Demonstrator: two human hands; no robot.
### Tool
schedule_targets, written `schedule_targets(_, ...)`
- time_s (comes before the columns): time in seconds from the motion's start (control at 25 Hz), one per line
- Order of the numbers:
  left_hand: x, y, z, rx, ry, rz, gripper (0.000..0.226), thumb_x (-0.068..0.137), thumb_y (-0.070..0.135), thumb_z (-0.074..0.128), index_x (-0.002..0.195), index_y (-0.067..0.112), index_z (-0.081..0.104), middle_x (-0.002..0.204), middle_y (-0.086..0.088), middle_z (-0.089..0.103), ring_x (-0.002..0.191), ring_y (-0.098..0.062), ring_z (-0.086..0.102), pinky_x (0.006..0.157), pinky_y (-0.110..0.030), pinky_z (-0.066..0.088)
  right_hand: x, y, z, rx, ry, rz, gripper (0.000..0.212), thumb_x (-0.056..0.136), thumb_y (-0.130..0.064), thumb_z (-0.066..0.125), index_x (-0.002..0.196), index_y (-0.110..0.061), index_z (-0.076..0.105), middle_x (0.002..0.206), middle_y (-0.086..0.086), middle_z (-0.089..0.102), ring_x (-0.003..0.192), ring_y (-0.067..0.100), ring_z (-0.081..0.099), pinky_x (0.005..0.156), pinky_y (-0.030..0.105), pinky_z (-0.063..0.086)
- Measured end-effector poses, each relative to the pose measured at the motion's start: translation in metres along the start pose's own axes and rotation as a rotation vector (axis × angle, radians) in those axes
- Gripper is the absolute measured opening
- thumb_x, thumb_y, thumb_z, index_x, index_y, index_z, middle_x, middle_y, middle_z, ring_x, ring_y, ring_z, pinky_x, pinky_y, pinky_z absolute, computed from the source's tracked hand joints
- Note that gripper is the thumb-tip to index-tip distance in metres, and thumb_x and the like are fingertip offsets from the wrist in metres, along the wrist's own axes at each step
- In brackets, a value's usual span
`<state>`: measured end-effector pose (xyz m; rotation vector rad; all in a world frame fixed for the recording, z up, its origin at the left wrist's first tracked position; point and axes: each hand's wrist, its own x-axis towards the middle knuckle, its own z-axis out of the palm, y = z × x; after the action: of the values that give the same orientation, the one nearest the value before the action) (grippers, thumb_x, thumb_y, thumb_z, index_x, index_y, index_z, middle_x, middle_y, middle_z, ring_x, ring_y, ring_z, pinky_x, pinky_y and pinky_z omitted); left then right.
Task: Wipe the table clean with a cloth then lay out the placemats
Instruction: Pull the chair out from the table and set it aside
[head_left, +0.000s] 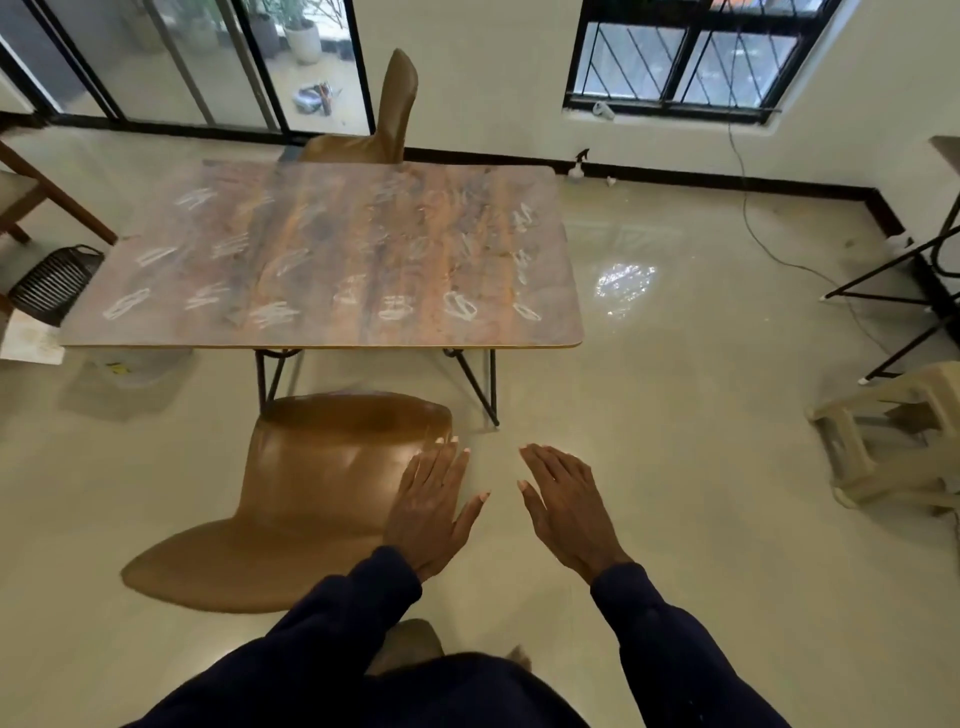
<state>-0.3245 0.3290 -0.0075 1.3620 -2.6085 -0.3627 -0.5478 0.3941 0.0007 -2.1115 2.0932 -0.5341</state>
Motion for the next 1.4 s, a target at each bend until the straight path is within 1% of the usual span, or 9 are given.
schedule_targets(0.08, 0.028, 0.021, 0.007, -0.001, 0.004, -0.002, 0.070, 0.111, 0.059, 0.022, 0.153, 0.011, 0.051, 0.161, -0.014, 0.050, 0.152, -0.033, 0.044, 0.123, -0.056, 0.039, 0.014, 0.031, -0.009, 0.014, 0.007, -0.042, 0.058, 0.112, -0.045, 0.026, 0.145, -0.011, 0.059, 0.143, 0.010, 0.065, 0.132, 0.028, 0.063, 0.109, 0.045, 0.050)
schedule_targets(0.28, 0.115, 0.053, 0.032, -0.028, 0.043, -0.070, 0.070, 0.112, 0.058, 0.020, 0.142, 0.010, 0.061, 0.148, -0.014, 0.062, 0.140, -0.033, 0.058, 0.118, -0.052, 0.046, 0.077, 0.115, -0.019, 0.039, -0.004, -0.085, 0.050, 0.108, -0.037, 0.038, 0.146, -0.011, 0.058, 0.145, 0.008, 0.063, 0.133, 0.026, 0.061, 0.111, 0.043, 0.047)
schedule_targets(0.48, 0.219, 0.078, 0.053, -0.078, 0.052, -0.100, 0.062, 0.111, 0.054, 0.031, 0.140, 0.009, 0.061, 0.145, -0.015, 0.063, 0.138, -0.032, 0.060, 0.117, -0.051, 0.047, 0.152, 0.195, -0.035, 0.030, -0.022, -0.142, 0.049, 0.107, -0.036, 0.039, 0.145, -0.011, 0.058, 0.144, 0.009, 0.065, 0.131, 0.026, 0.062, 0.108, 0.044, 0.051)
schedule_targets(0.68, 0.327, 0.101, 0.051, -0.046, 0.085, -0.138, 0.070, 0.112, 0.058, 0.022, 0.137, 0.009, 0.066, 0.139, -0.013, 0.068, 0.129, -0.031, 0.066, 0.110, -0.047, 0.052, 0.240, 0.273, -0.057, 0.040, 0.031, -0.185, 0.045, 0.106, -0.034, 0.044, 0.141, -0.010, 0.061, 0.139, 0.008, 0.068, 0.128, 0.024, 0.064, 0.106, 0.040, 0.051)
schedule_targets(0.76, 0.365, 0.107, 0.056, -0.028, 0.159, -0.135, 0.069, 0.112, 0.057, 0.023, 0.134, 0.009, 0.068, 0.137, -0.012, 0.070, 0.126, -0.031, 0.068, 0.108, -0.046, 0.054, 0.272, 0.302, -0.059, 0.036, 0.058, -0.235, 0.045, 0.105, -0.033, 0.045, 0.139, -0.010, 0.062, 0.137, 0.008, 0.069, 0.126, 0.024, 0.066, 0.104, 0.040, 0.053)
schedule_targets(1.08, 0.562, 0.147, 0.071, -0.028, 0.270, -0.357, 0.067, 0.112, 0.055, 0.028, 0.132, 0.006, 0.069, 0.134, -0.015, 0.070, 0.122, -0.034, 0.069, 0.107, -0.050, 0.055, 0.457, 0.456, -0.080, 0.106, -0.028, -0.404, 0.046, 0.106, -0.035, 0.042, 0.141, -0.011, 0.061, 0.139, 0.007, 0.068, 0.127, 0.024, 0.065, 0.105, 0.038, 0.053)
schedule_targets(1.16, 0.600, 0.160, 0.079, 0.053, 0.330, -0.365, 0.069, 0.112, 0.057, 0.026, 0.134, 0.007, 0.068, 0.137, -0.015, 0.070, 0.124, -0.035, 0.068, 0.108, -0.051, 0.052, 0.498, 0.490, -0.089, 0.042, -0.017, -0.537, 0.045, 0.106, -0.035, 0.041, 0.141, -0.013, 0.060, 0.139, 0.006, 0.068, 0.127, 0.022, 0.064, 0.106, 0.037, 0.051)
schedule_targets(1.28, 0.661, 0.172, 0.080, 0.002, 0.300, -0.519, 0.073, 0.112, 0.059, 0.024, 0.136, 0.006, 0.067, 0.137, -0.017, 0.069, 0.126, -0.037, 0.067, 0.110, -0.054, 0.050, 0.571, 0.533, -0.098, 0.096, -0.101, -0.541, 0.046, 0.107, -0.035, 0.041, 0.142, -0.011, 0.060, 0.140, 0.009, 0.067, 0.127, 0.026, 0.065, 0.105, 0.042, 0.054)
schedule_targets(1.4, 0.723, 0.174, 0.092, 0.045, 0.335, -0.544, 0.073, 0.112, 0.059, 0.023, 0.134, 0.005, 0.069, 0.135, -0.017, 0.070, 0.125, -0.037, 0.069, 0.110, -0.053, 0.049, 0.631, 0.567, -0.090, 0.126, -0.138, -0.630, 0.046, 0.109, -0.036, 0.041, 0.145, -0.012, 0.056, 0.144, 0.008, 0.063, 0.131, 0.026, 0.061, 0.107, 0.043, 0.053)
